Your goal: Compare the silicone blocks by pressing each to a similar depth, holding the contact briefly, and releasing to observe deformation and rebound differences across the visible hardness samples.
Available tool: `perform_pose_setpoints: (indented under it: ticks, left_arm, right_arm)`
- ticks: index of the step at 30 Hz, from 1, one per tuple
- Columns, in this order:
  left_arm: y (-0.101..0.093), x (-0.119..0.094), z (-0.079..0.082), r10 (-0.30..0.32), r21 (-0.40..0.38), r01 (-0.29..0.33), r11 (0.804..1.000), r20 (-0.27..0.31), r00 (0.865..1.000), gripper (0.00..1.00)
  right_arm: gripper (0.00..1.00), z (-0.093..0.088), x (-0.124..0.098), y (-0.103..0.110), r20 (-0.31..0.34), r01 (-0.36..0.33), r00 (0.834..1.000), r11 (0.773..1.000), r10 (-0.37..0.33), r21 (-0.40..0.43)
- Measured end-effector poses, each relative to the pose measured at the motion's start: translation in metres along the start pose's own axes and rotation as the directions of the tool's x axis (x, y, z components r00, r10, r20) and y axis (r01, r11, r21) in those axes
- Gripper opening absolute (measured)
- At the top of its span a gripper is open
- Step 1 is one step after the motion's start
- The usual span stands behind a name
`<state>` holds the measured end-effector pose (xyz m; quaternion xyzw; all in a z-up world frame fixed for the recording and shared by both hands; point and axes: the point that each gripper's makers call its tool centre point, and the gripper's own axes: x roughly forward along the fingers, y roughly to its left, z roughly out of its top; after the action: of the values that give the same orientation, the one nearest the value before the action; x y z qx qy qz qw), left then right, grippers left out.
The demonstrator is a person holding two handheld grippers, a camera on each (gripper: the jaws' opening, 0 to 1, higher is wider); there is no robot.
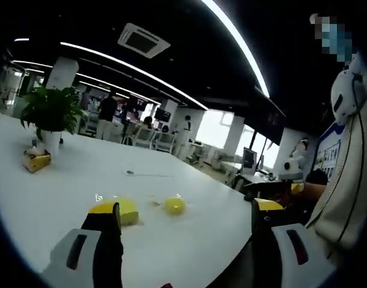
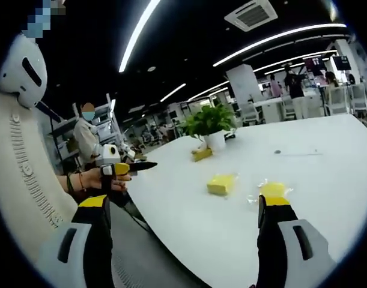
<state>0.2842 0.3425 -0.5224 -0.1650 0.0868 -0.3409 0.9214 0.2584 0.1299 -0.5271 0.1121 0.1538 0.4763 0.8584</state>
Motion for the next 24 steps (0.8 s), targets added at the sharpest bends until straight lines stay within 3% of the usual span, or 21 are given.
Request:
perform_pose_setpoints:
  ticks: [10,24]
  left_arm:
    - [-0.013,0.008,-0.008,-0.033,-0.022,0.032,0.999,-0.032,0.999,0.91]
    - [-0.010,0.020,-0.006,-0.042,-0.054,0.040,0.998,-0.041,0.998,0.91]
  right_arm:
    - [0.96,-0.001,-0.006,-0.003,0.019,0.014,1.000,1.000,-0.014,-0.006]
    - [0.96,-0.002,-0.008,-0.006,0.024,0.044,0.999,0.999,-0.044,-0.012]
